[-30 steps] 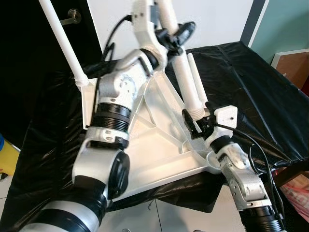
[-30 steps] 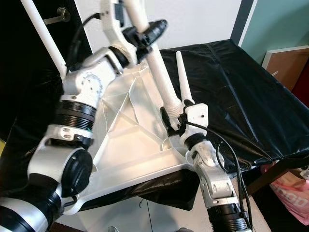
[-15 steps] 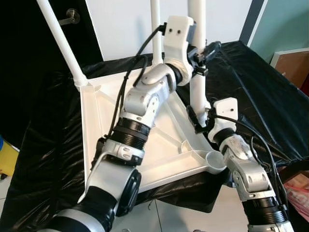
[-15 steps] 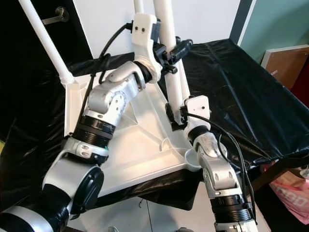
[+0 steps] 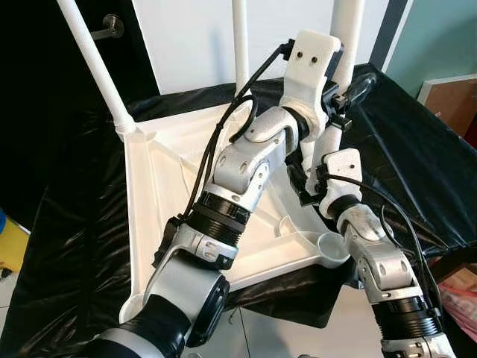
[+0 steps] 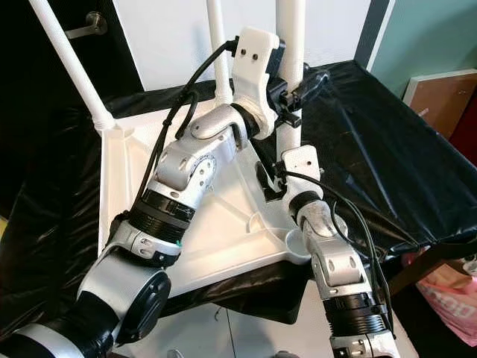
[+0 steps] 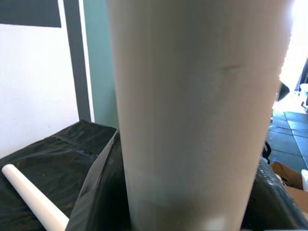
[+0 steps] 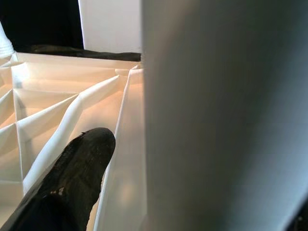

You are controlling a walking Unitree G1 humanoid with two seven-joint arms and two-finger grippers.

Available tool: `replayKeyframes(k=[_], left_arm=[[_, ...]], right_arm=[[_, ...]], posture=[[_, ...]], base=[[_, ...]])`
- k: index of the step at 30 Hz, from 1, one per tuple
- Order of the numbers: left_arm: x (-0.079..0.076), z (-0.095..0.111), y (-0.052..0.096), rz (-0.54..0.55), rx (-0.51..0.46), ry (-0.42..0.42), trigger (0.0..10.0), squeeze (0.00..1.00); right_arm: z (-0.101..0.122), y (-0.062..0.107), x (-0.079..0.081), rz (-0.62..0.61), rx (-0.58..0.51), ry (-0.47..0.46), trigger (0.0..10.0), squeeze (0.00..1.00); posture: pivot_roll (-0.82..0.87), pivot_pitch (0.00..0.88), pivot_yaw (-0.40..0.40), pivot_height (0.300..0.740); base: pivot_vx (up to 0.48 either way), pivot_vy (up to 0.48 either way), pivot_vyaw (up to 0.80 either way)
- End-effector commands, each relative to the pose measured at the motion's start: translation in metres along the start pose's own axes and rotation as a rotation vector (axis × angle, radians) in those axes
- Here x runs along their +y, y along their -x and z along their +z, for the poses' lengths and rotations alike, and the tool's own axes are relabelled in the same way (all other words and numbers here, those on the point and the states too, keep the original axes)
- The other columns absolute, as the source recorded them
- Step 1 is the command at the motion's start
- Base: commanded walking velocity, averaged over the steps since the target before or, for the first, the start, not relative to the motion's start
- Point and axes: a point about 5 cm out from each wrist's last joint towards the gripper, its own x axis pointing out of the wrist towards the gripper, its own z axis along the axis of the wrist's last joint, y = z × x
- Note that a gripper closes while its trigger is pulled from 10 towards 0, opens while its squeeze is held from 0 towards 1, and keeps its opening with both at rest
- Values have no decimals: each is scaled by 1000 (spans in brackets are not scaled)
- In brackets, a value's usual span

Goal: Building children table

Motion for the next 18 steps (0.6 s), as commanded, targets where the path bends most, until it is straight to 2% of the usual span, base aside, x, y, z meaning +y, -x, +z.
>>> replayKeyframes(k=[1,11,18], left_arm=[[-13,0,-3,-23,-26,17,10000,0],[-20,-3,-4,-47,-19,17,10000,0],[-23,-4,-4,-55,-15,15,10000,0]], right_arm=[[-2,-2,1,11,15,9,10000,0],[4,-4,-1,13,-19,47,10000,0],[12,-4,2,32,-68,38,10000,0]], posture=[[-268,10,46,740],[-266,7,46,740],[-266,6,47,740]], base=[[0,0,0],[0,0,0],[0,0,0]])
